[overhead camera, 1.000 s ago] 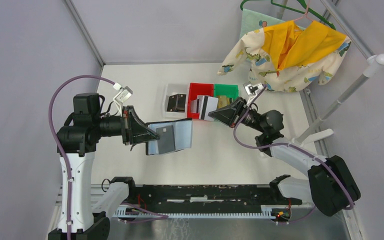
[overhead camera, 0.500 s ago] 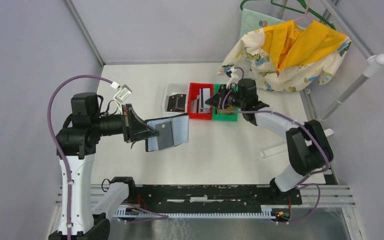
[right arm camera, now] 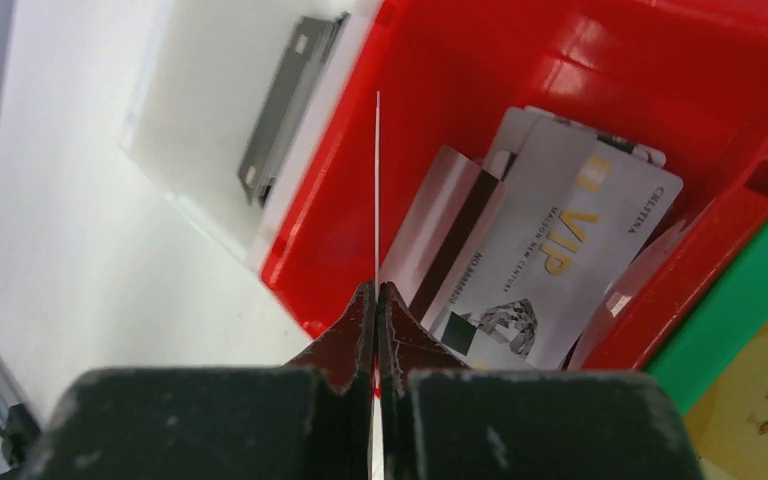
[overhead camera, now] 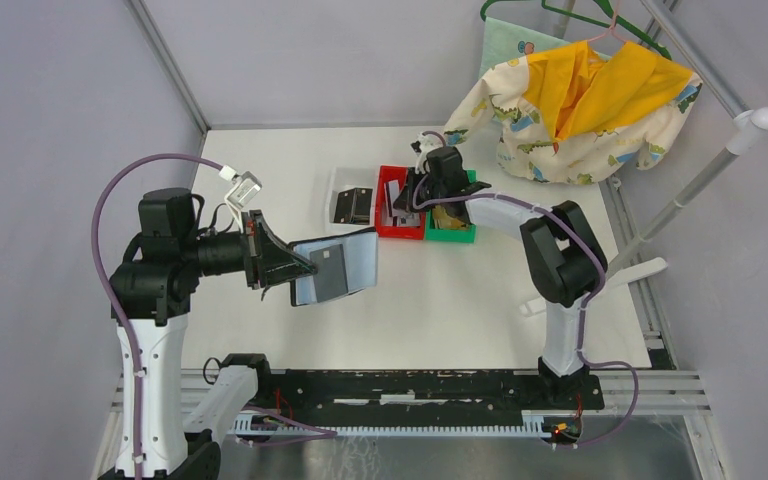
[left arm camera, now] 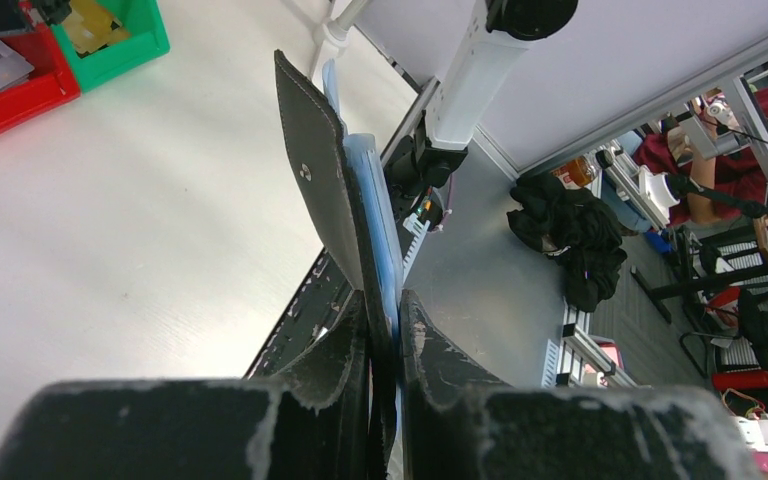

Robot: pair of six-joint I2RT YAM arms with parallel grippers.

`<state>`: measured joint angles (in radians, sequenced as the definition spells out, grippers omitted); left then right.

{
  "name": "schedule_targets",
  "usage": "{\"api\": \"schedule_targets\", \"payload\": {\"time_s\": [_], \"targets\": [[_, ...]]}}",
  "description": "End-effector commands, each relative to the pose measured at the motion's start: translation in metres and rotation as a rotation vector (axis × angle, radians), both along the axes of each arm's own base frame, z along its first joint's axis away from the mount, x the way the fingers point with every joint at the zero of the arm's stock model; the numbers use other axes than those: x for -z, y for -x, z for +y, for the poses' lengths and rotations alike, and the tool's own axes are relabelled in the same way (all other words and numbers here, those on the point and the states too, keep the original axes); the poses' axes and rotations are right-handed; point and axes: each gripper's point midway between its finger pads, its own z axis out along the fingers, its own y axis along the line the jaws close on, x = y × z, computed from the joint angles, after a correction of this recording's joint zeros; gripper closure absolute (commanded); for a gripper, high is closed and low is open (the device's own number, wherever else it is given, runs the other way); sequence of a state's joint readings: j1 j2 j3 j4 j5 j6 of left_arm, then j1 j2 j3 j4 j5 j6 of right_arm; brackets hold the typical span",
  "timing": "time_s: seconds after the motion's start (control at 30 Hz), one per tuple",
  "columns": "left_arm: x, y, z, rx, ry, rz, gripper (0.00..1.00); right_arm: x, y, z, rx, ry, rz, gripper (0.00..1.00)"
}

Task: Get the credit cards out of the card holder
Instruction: Place the credit card in the storage box, then remove the credit card from the card holder.

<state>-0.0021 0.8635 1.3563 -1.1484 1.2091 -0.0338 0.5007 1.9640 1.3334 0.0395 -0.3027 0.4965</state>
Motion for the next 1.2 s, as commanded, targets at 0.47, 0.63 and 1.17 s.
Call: {"api": "schedule_targets", "payload": {"time_s": [0.47, 0.63, 1.17], "targets": [[-0.016, 0.007, -0.002, 0.013, 0.025, -0.053, 0.98, -0.079, -0.015, -0.045, 0.206, 0.177, -0.31, 0.56], [-0.012, 0.007, -0.001, 0.021, 0.015, -0.049, 0.98, -0.16, -0.001, -0.053, 0.196, 0.115, -0.469, 0.43], [0.001, 0.015, -0.001, 0.088, -0.006, -0.076, 0.98, -0.34, 0.225, 0.035, -0.742, -0.448, -0.945, 0.02]]}}
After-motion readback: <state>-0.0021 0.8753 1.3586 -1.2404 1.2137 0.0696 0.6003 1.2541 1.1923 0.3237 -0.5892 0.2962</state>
